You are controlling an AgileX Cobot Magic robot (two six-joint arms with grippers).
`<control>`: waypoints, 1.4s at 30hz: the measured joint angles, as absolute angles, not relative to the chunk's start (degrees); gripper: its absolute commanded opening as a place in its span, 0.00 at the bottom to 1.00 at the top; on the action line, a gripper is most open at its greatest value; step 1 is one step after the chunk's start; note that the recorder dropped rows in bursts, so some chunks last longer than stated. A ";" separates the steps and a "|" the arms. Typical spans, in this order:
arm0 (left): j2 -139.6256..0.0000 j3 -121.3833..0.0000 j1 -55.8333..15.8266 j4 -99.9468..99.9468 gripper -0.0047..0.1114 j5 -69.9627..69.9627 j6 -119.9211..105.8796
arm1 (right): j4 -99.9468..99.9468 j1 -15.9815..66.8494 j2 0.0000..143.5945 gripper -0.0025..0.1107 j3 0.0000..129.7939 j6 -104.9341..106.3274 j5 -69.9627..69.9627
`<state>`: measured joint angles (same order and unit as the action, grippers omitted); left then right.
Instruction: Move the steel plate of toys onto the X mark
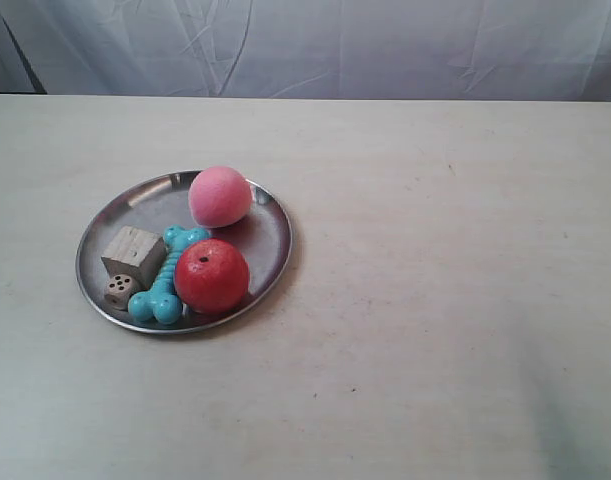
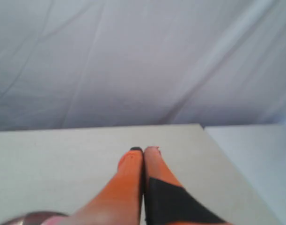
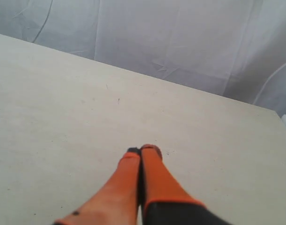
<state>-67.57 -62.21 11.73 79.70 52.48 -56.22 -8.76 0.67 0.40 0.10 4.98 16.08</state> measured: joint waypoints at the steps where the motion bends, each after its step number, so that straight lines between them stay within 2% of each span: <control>1: -67.57 -62.21 11.73 83.08 0.04 49.78 -56.22 | -8.76 0.67 0.40 0.02 0.10 4.98 16.08; 6: -67.57 -62.32 11.73 97.36 0.04 44.91 -54.94 | -8.68 0.67 0.40 0.02 0.10 4.98 16.08; 12: -67.19 -62.80 11.73 98.99 0.04 61.84 -54.09 | -8.63 0.67 0.40 0.02 0.10 4.98 16.33; 19: -65.50 -62.92 11.61 98.99 0.04 59.93 -47.46 | -8.63 0.67 0.40 0.02 0.10 4.98 16.43; 29: -63.70 -63.16 11.50 98.99 0.04 61.08 -68.36 | -8.63 0.67 0.40 0.02 0.10 4.98 16.56; 36: -61.28 -64.51 11.50 98.99 0.04 62.16 -73.89 | -8.54 0.67 0.40 0.02 0.10 4.98 16.56; 42: -59.62 -66.11 11.50 98.99 0.04 57.22 -74.79 | -8.54 0.67 0.40 0.02 0.10 4.98 16.56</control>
<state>-59.62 -66.11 11.50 98.99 57.22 -74.79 -8.54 0.67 0.40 0.10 4.98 16.56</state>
